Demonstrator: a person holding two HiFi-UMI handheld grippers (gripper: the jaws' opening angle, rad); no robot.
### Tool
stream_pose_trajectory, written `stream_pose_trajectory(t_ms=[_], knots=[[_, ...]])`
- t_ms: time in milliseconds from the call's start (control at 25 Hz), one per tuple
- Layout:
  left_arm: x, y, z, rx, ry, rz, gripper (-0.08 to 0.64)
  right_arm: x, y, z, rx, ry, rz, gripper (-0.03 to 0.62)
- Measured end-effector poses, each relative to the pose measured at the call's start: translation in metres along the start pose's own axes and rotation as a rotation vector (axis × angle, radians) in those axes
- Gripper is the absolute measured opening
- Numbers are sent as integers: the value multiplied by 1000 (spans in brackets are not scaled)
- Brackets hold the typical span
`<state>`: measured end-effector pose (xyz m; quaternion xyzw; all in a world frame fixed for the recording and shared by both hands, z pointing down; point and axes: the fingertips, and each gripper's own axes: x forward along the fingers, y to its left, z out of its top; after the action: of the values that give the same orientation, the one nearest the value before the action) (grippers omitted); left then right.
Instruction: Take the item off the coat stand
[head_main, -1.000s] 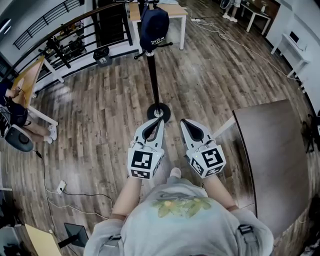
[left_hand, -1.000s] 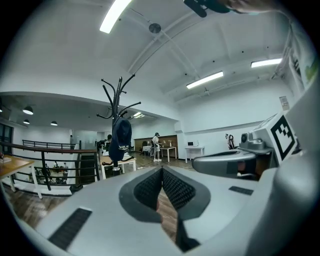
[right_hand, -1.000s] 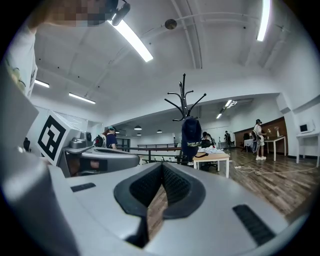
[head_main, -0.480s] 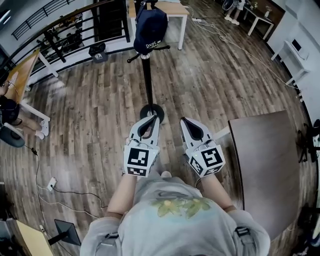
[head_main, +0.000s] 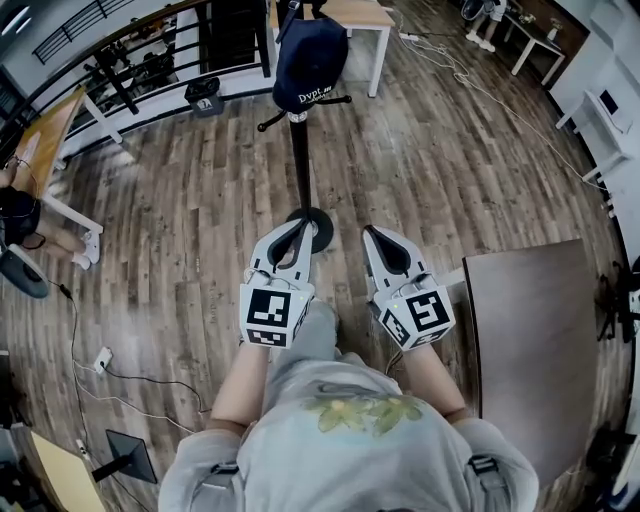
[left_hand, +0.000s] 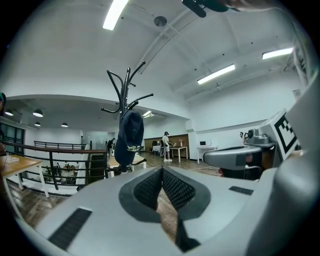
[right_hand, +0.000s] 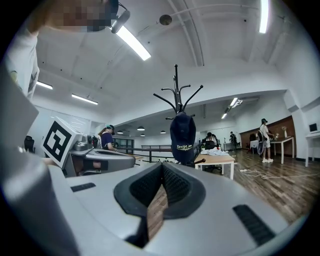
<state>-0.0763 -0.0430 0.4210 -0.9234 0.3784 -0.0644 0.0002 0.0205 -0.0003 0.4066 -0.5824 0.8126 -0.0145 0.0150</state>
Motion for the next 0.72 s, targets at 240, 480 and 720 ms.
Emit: stream_pose_trajectory(t_ms=[240,480,720], knots=[[43,31,2,-36,0,42,18,42,-24,-6,-5,28,26,8],[90,63,11,-32,-11,83,18,95,-58,3,-32,21,65,8],[129,88,29,-61,-47,69,70,144,-87,15,-20,7,76,8]])
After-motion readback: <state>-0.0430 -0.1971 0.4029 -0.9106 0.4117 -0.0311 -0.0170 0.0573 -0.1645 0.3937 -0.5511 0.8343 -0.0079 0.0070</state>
